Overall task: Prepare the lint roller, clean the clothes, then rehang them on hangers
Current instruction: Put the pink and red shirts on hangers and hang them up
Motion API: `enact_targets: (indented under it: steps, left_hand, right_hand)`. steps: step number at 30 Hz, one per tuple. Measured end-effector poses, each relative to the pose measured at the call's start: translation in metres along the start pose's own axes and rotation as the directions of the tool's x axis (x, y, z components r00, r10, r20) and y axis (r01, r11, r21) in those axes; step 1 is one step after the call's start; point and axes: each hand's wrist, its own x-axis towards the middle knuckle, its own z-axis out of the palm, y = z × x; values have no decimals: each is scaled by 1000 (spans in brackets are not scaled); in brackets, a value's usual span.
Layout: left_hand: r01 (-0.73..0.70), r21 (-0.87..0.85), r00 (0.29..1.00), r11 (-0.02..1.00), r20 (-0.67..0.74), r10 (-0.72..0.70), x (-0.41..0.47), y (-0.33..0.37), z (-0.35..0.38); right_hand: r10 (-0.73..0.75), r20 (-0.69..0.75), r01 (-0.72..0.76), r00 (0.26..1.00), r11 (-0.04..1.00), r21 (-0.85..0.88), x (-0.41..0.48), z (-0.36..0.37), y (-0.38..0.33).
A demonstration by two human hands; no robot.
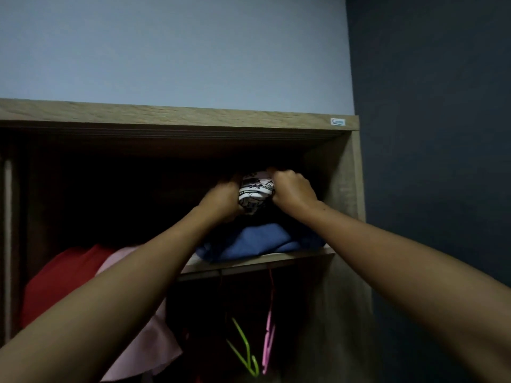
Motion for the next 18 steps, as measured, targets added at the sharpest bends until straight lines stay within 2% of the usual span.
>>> enact_targets:
  steps: [2,3,5,7,9,12,15,18]
  left_hand:
    - [-22,-17,1000,1000,15,23,6,15,13]
    - [-30,-19,999,999,33,31,6,22,21]
    - [-40,-15,993,999,109,41,5,28,37]
    - [-32,-85,983,996,177,47,4,24,50]
    - [-26,-189,977,982,205,65,1,16,49]
    - [-30,-326,962,945,246,116,-5,4,38]
    - [-59,-332,960,941,240,145,-19,-4,28]
    - [-51,-264,964,963,239,116,-30,-9,21]
  right_hand:
    - [70,42,-69,997,997,-28,-7,2,21]
    - [123,111,-117,986,991,-58,-11,4,31]
    - [230,297,-194,927,970,-144,-19,14,46]
    - [257,425,-226,868,966,-123,-26,23,51]
    - [219,441,-244,870,970,-1,-28,24,47]
    - [114,346,-160,931,982,105,-30,22,39]
    - [65,403,-120,913,986,112,-40,30,35]
    - [118,437,-164,892,984,69,-41,28,27]
